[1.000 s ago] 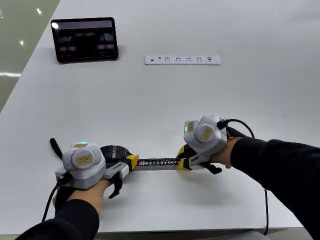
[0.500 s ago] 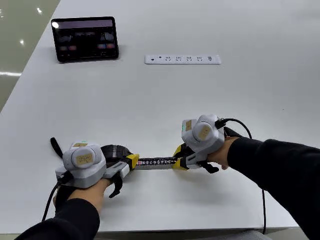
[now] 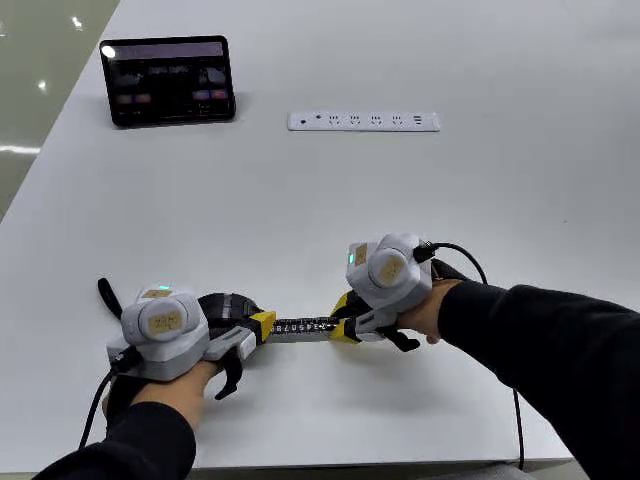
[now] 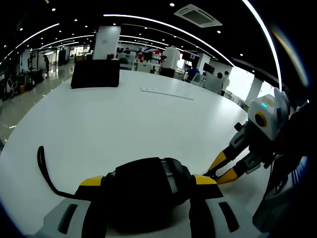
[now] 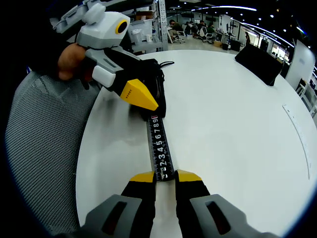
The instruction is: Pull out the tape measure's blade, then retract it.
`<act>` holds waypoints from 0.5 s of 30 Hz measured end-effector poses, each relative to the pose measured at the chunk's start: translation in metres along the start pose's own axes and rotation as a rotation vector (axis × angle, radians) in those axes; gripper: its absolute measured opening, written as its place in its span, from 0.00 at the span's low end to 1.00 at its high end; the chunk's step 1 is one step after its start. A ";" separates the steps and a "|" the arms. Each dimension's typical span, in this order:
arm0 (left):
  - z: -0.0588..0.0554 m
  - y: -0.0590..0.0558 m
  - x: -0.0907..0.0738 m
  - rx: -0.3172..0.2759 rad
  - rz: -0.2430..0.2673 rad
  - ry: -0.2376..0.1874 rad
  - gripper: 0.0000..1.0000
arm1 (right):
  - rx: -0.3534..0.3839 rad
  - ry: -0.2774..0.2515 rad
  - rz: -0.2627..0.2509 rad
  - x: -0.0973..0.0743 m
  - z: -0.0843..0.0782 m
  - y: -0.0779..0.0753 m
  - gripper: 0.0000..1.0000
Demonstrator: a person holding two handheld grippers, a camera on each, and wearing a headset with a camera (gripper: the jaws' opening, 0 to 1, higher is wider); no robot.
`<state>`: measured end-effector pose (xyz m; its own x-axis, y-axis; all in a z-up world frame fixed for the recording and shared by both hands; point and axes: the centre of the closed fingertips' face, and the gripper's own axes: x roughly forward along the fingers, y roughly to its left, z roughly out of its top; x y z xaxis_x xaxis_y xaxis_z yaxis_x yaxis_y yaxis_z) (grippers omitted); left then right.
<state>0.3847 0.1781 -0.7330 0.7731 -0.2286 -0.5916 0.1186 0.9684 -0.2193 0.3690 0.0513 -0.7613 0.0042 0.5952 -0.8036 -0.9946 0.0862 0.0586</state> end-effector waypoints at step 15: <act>0.000 0.001 0.001 -0.002 0.001 0.000 0.63 | 0.016 -0.019 -0.001 0.007 0.010 0.002 0.10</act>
<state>0.3857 0.1786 -0.7336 0.7731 -0.2282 -0.5918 0.1168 0.9683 -0.2207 0.3677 0.0640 -0.7611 0.0074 0.6104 -0.7921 -0.9927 0.0997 0.0676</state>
